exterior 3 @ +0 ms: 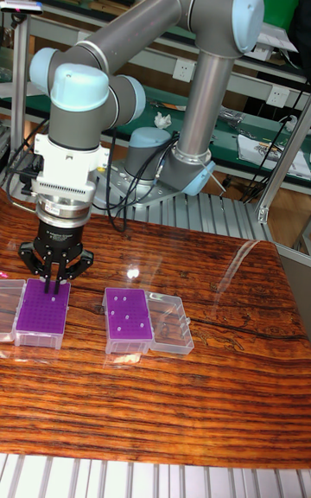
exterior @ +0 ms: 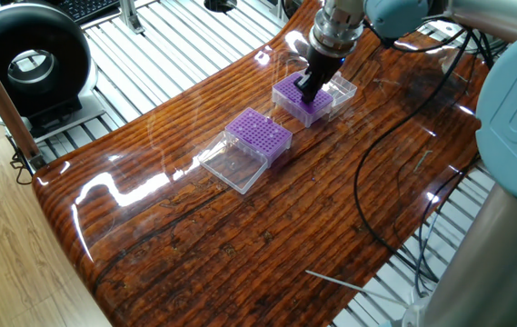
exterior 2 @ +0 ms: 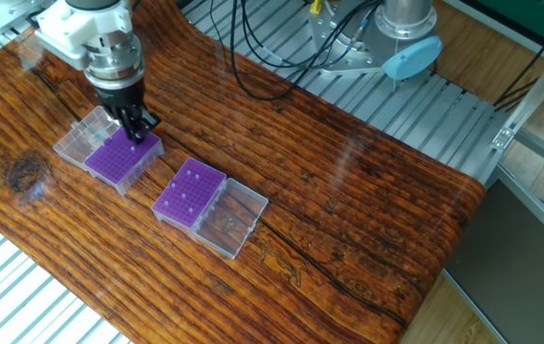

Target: Transfer all small pipette tips from one holder to another

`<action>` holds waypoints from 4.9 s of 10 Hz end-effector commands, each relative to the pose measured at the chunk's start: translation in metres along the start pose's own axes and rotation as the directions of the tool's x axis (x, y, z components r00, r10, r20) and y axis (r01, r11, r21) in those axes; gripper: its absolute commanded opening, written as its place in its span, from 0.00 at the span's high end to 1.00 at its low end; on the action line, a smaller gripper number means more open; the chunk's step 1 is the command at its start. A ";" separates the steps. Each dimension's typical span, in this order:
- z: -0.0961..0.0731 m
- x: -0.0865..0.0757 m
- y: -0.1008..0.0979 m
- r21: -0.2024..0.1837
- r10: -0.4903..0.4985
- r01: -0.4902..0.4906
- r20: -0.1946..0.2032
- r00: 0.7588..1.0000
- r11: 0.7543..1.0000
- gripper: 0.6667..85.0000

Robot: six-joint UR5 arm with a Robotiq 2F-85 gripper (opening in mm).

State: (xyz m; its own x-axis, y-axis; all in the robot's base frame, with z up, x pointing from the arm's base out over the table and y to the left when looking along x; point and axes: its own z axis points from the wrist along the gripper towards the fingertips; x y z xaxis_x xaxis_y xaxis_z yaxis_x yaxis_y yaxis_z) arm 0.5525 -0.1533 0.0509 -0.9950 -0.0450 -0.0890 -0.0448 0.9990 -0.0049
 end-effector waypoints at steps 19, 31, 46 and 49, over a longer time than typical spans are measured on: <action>-0.021 -0.004 0.112 -0.014 0.154 -0.154 0.008 0.988 0.988 0.83; -0.005 -0.011 0.124 -0.039 0.154 -0.153 0.045 0.987 0.988 0.79; -0.001 0.002 0.124 -0.056 0.136 -0.133 0.054 0.989 0.990 0.76; -0.002 0.004 0.124 -0.056 0.134 -0.131 0.060 0.989 0.990 0.76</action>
State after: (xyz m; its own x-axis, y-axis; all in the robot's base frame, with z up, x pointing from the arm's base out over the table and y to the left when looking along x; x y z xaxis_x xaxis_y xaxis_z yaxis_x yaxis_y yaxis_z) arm 0.5438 -0.0313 0.0503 -0.9867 0.0819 -0.1404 0.0756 0.9959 0.0502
